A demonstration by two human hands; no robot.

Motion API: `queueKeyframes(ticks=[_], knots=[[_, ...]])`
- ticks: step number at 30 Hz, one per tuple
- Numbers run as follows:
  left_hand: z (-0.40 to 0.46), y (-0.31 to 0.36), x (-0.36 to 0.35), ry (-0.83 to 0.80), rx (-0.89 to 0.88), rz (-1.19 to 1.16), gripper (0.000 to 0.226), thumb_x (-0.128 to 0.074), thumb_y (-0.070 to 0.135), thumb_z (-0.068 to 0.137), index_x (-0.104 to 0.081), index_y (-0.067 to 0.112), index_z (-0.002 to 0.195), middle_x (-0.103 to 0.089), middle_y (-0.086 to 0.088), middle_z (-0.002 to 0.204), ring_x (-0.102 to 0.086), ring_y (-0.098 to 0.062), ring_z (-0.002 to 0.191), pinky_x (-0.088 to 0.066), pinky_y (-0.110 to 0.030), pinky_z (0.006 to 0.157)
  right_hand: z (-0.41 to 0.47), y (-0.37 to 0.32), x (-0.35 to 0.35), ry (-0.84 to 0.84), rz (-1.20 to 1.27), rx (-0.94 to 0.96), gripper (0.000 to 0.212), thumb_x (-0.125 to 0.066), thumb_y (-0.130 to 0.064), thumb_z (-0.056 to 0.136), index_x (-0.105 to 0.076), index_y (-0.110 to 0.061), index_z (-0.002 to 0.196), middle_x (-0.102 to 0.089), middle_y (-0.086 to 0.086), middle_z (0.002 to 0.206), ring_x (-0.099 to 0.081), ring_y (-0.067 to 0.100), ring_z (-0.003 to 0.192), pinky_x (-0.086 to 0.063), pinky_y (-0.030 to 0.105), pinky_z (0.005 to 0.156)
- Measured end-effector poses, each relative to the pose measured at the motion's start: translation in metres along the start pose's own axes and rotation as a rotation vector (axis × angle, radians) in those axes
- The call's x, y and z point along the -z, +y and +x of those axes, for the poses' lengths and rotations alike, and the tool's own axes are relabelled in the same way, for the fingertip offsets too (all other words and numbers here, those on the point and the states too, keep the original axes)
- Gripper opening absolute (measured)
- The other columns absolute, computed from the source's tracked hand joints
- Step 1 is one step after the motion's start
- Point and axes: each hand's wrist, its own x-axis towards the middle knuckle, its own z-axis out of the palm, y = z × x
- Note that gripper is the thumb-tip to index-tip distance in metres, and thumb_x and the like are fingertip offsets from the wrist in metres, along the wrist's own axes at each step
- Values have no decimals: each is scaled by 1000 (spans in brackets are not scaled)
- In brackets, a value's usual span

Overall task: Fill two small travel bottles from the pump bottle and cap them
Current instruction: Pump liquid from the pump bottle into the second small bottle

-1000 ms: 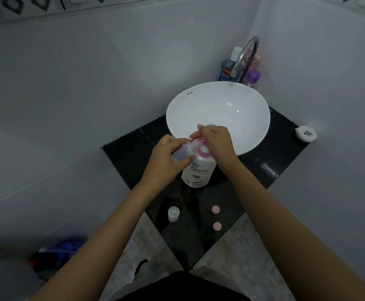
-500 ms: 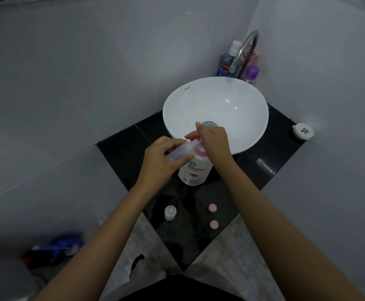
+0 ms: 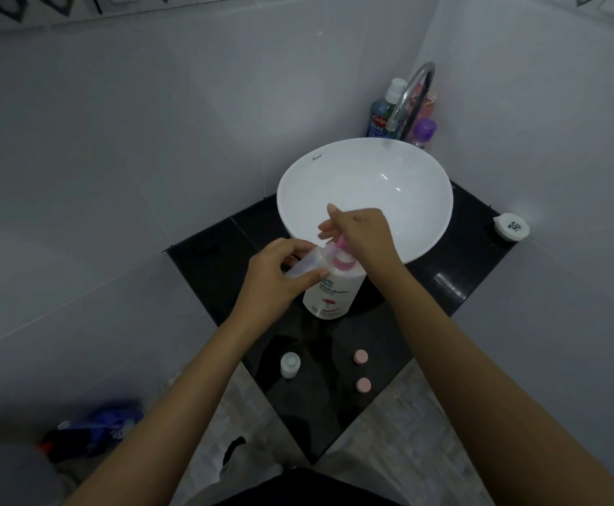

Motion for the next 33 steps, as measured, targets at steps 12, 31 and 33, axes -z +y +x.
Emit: queueKeyframes(ticks=[12, 31, 33], knots=[[-2, -9, -2, -40, 38, -14, 30, -78, 30, 73, -65, 34, 99, -63, 12, 97, -58, 2, 86, -46, -6, 72, -9, 22, -17, 75, 6, 31, 35, -50, -25, 96, -76, -4, 86, -72, 10, 80, -60, 12, 72, -48, 28, 75], [-3, -10, -3, -26, 31, -53, 32, -78, 29, 74, -69, 28, 104, -65, 11, 98, -61, 0, 85, -51, -11, 74, -8, 22, -11, 49, 68, 71, 26, -54, -26, 93, -74, -10, 90, -69, -5, 78, -61, 7, 71, -53, 36, 76], [-1, -7, -2, -19, 26, -68, 31, -77, 30, 74, -67, 32, 103, -64, 12, 97, -61, 1, 85, -51, -11, 73, -8, 15, -6, 70, 137, 77, 25, -58, -28, 92, -72, -9, 97, -71, -4, 82, -64, 8, 74, -54, 31, 74]])
